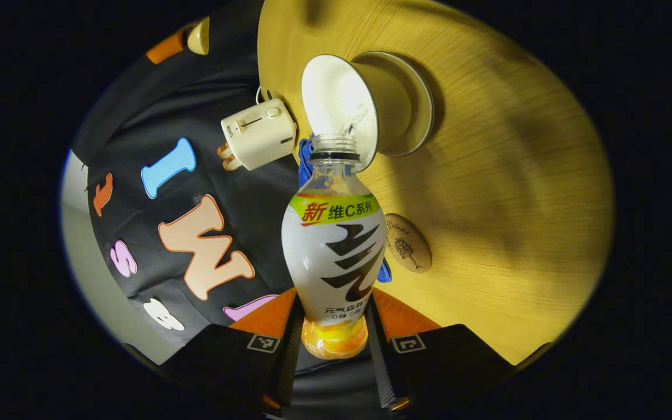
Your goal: Open the teacup lid with one hand, grasp the water bottle and pour water into the teacup with the other hand; after pouring, place the water bottle on the coaster and then close the teacup lid.
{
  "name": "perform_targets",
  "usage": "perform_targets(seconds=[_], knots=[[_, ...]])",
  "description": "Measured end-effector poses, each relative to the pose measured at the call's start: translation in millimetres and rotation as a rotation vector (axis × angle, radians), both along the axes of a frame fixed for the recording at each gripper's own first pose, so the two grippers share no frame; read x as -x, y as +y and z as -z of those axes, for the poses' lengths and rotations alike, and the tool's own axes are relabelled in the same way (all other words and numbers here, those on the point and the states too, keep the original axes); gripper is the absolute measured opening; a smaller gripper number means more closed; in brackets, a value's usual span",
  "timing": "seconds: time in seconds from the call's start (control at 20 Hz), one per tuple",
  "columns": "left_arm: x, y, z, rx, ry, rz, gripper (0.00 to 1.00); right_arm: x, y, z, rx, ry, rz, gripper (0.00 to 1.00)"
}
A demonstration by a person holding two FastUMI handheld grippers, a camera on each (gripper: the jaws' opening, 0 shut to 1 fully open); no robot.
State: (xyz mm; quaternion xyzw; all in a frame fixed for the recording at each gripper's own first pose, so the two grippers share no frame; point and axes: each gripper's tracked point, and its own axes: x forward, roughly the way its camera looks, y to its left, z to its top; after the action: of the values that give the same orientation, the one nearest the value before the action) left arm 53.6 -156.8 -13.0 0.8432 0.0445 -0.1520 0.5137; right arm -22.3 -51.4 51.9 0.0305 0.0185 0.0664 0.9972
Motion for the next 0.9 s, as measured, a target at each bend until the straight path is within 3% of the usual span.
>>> perform_targets(seconds=[0.6, 0.9], knots=[[0.8, -1.9, -22.0, -0.143, -0.043, 0.006, 0.54, 0.1, 4.2, 1.9, 0.003, 0.005, -0.013, 0.33], [0.4, -6.5, -26.8, -0.157, -0.05, 0.012, 0.54, 0.1, 3.5, 3.4, 0.004, 0.011, -0.012, 0.34]])
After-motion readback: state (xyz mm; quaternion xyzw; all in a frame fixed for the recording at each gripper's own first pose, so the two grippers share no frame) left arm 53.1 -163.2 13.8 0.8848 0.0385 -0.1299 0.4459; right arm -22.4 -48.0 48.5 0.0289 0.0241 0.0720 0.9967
